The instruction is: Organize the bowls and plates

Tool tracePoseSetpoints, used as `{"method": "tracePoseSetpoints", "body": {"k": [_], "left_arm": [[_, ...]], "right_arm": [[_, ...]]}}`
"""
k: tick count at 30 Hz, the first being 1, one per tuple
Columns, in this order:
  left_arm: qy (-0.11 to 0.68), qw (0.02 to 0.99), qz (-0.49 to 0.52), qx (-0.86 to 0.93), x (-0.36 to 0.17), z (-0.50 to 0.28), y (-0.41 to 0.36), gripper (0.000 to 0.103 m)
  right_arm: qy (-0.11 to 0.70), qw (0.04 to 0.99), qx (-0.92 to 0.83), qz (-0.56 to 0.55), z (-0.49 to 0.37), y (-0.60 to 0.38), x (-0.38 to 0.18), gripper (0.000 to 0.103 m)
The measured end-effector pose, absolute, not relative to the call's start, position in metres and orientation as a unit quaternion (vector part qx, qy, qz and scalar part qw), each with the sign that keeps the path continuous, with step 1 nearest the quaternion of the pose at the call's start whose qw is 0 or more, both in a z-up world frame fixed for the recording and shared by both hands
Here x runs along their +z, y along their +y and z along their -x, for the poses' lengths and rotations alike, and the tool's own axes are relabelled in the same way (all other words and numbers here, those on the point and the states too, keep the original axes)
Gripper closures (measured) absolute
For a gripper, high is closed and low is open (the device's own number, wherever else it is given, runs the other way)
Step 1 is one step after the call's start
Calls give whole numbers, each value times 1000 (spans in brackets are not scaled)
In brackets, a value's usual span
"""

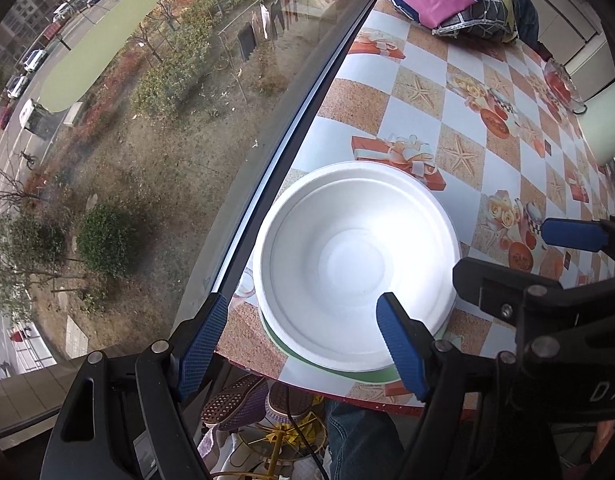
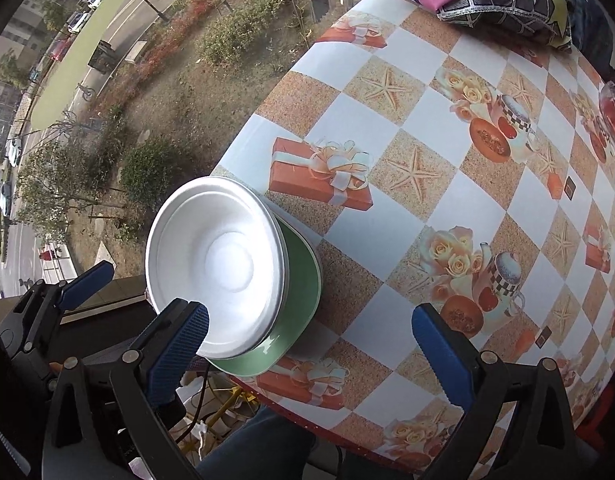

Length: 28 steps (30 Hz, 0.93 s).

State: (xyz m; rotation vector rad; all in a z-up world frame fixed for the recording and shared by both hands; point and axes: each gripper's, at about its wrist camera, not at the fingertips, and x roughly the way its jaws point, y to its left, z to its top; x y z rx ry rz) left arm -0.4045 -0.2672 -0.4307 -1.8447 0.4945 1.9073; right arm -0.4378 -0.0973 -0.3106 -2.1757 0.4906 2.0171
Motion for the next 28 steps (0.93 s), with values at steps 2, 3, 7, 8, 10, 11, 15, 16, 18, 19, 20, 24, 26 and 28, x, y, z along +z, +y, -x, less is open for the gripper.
{"method": "tracePoseSetpoints", "body": {"k": [2, 3, 7, 8, 10, 11, 15, 16, 18, 19, 20, 24, 26, 28], "left_arm": [[178, 219, 667, 690, -430, 404, -268, 23], [178, 218, 666, 690, -430, 404, -267, 23], [184, 219, 664, 691, -429, 404, -266, 23], [185, 219, 663, 692, -428, 403, -265, 23], [186, 217, 662, 693, -428, 403, -264, 23], [187, 216, 662, 693, -427, 403, -264, 23], [191, 213, 663, 692, -428, 404, -262, 23], [191, 211, 663, 692, -428, 404, -262, 23], [191, 209, 662, 694, -427, 405, -262, 23], [191, 207, 662, 694, -427, 406, -262, 23], [192, 204, 663, 694, -428, 406, -262, 23], [193, 191, 661, 700, -428, 407, -263, 23], [188, 188, 647, 715, -424, 407, -265, 23], [185, 187, 642, 721, -420, 409, -265, 23]], "right_arm": [[164, 65, 668, 722, 438, -97, -311, 1], [164, 65, 669, 722, 437, -97, -310, 1], [170, 67, 669, 720, 437, -95, -310, 1], [171, 67, 670, 720, 437, -95, -309, 1], [172, 67, 671, 718, 436, -95, -308, 1], [173, 66, 671, 718, 436, -95, -308, 1], [173, 62, 671, 718, 435, -95, -308, 1], [173, 61, 671, 718, 435, -95, -307, 1], [172, 60, 672, 718, 435, -95, -306, 1], [171, 59, 673, 718, 435, -95, -305, 1], [170, 57, 673, 717, 435, -95, -305, 1], [171, 52, 675, 716, 435, -94, -305, 1], [174, 50, 675, 715, 435, -92, -305, 1], [179, 48, 675, 714, 435, -90, -306, 1]]}}
